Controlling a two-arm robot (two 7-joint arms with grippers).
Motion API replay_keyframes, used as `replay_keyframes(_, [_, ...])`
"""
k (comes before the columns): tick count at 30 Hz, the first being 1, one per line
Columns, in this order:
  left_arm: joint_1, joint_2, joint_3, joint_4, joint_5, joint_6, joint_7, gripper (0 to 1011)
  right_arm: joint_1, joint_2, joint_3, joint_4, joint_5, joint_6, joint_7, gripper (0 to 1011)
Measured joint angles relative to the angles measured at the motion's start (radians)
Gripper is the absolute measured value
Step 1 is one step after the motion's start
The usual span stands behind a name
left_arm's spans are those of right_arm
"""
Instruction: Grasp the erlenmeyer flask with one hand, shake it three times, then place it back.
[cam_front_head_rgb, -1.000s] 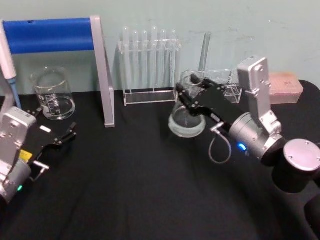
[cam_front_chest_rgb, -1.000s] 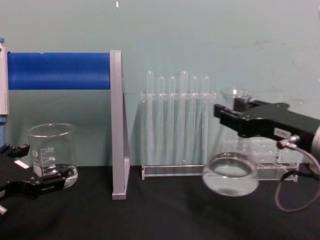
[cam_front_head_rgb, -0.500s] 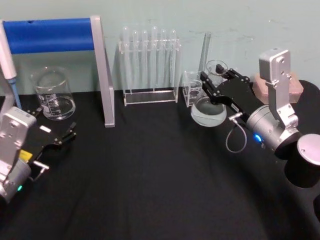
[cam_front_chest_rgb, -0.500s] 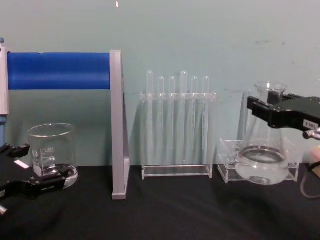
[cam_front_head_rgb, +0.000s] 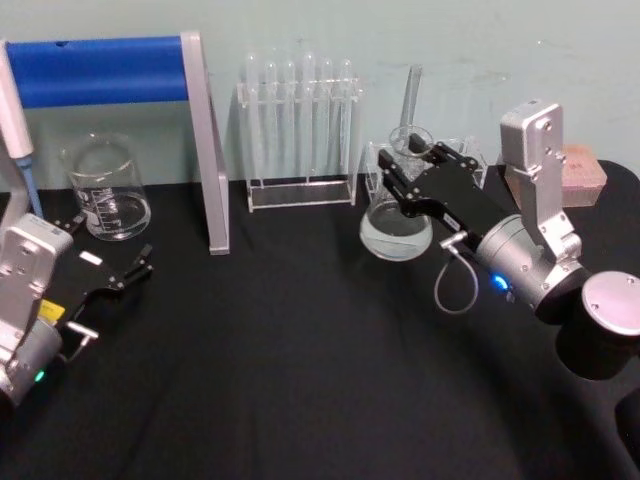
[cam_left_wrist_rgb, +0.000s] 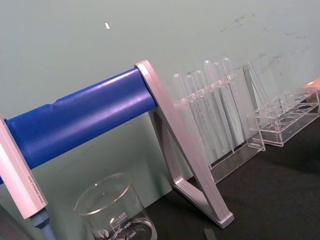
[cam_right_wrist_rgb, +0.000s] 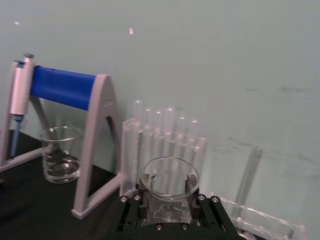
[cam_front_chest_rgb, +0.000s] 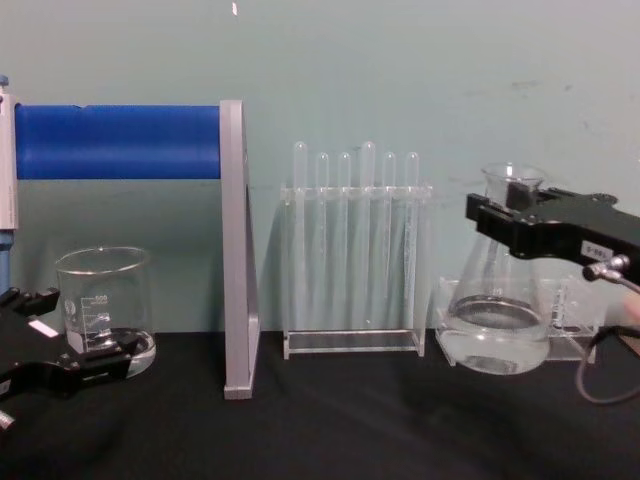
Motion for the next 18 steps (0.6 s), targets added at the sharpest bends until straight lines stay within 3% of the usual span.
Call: replay_keyframes(18, [0.0,0.0,0.0,0.0,0.0,0.0,0.0,1001,-0.016,0.003,-0.061,-0.037,0.033,0.009,0.056,450])
